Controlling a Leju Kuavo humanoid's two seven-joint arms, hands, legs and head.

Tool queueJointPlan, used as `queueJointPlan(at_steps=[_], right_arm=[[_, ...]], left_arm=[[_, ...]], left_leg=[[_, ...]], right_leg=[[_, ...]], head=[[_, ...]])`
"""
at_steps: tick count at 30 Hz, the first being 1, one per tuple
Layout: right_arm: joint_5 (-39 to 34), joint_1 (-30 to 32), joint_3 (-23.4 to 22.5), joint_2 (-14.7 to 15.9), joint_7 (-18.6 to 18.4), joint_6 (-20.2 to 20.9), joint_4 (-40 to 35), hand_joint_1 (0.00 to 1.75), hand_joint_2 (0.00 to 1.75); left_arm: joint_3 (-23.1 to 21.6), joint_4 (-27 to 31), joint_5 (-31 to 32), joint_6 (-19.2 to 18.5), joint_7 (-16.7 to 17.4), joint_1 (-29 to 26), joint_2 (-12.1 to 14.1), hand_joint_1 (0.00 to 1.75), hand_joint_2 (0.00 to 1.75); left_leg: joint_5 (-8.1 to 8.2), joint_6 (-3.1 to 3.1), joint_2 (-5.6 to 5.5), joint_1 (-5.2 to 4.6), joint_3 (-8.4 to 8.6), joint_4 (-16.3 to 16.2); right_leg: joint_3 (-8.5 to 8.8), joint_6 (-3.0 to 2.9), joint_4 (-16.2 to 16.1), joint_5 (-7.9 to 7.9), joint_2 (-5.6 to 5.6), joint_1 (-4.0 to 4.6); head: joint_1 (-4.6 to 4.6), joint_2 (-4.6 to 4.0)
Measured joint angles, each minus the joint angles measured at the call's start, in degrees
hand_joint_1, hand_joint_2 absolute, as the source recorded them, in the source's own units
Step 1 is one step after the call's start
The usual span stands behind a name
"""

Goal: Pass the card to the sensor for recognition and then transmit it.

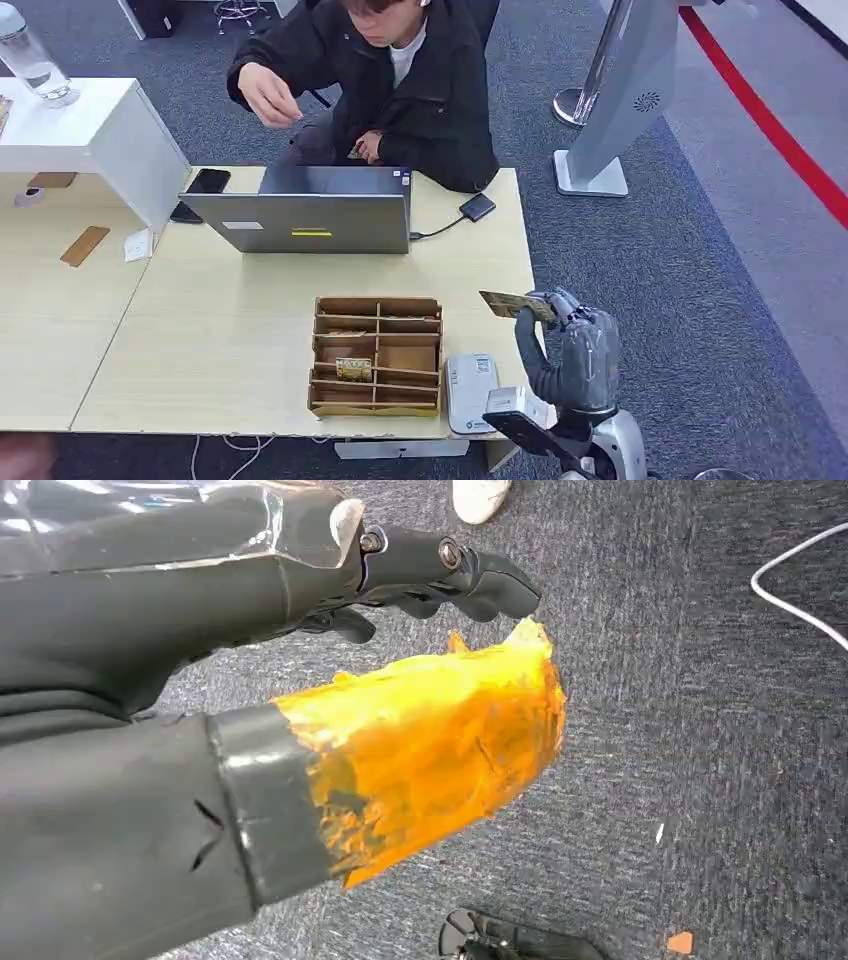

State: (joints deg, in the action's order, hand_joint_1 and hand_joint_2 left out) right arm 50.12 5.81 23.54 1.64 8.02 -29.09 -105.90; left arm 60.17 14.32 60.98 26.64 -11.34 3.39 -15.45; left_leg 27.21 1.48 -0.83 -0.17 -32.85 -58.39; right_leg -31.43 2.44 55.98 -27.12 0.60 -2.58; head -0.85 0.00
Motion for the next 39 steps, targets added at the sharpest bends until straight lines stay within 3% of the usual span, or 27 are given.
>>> queueJointPlan(at_steps=[23, 30, 39], right_arm=[[2.27, -5.81, 4.68, -0.15, 2.34, -1.18, -1.84, 1.75, 1.75], [3.32, -12.43, 9.25, -0.63, 0.83, 2.33, -1.03, 1.75, 1.75], [3.37, -21.47, 14.23, -3.52, -2.64, 6.93, 3.13, 1.75, 1.75]], left_arm=[[1.05, 0.00, -0.35, 0.79, -0.15, 0.26, -0.48, 0.00, 0.00], [1.35, 0.00, -0.26, 1.09, 0.63, 0.89, -0.59, 0.00, 0.00], [1.33, 0.00, 1.27, 1.09, 1.81, 1.84, -0.72, 0.00, 0.00]], left_leg=[[-0.01, 0.00, 0.01, 0.00, -0.01, 0.00], [-0.06, -0.06, 0.03, 0.02, 0.00, 0.00], [-0.07, -0.07, -0.02, 0.07, -0.01, 0.00]], right_leg=[[-0.01, 0.00, 0.00, 0.00, -0.01, 0.00], [0.01, -0.01, 0.03, 0.03, -0.06, 0.01], [0.01, -0.01, 0.03, 0.03, -0.01, 0.06]], head=[[0.00, 0.00], [0.00, 0.00], [-0.02, 0.00]])
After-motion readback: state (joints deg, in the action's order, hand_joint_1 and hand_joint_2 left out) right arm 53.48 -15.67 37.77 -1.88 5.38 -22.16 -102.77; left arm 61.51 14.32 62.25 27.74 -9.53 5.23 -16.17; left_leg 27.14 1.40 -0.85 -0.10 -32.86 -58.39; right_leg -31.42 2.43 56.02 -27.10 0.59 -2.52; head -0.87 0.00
